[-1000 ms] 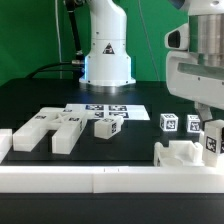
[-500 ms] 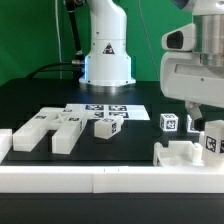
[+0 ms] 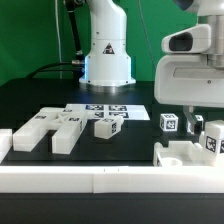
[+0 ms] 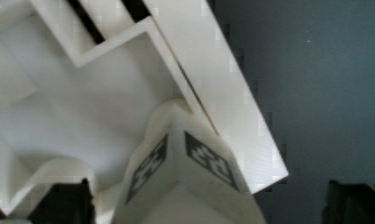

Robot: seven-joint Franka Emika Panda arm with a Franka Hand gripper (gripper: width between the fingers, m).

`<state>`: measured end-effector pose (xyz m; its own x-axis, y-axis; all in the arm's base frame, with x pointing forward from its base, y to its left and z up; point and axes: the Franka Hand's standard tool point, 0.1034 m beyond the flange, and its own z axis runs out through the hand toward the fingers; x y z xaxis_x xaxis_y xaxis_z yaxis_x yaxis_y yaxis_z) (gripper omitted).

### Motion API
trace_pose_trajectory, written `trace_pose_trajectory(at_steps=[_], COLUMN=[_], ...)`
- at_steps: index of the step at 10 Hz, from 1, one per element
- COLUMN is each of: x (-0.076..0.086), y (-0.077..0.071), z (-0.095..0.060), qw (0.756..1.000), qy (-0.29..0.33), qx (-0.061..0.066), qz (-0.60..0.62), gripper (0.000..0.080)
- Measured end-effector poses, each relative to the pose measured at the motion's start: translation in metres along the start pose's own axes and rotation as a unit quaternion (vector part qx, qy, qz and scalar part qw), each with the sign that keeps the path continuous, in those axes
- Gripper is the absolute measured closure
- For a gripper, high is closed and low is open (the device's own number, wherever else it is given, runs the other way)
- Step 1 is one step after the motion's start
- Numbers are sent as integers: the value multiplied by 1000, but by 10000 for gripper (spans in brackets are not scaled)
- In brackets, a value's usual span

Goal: Assemble chair

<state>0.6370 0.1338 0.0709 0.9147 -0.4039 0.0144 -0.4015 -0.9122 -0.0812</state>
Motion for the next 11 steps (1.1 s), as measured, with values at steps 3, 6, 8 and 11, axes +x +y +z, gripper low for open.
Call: trace_pose_trajectory(at_steps=[3,6,8,11], x=[2,5,6,6], y=[0,2,4,4], z=[-2,-3,-3,-2], qw=[993,978,969,969], qy=[6,6,6,5], qx=[-9,-10,-10,-11], qz=[-118,-209,-248,-246], gripper=[150,150,150,511])
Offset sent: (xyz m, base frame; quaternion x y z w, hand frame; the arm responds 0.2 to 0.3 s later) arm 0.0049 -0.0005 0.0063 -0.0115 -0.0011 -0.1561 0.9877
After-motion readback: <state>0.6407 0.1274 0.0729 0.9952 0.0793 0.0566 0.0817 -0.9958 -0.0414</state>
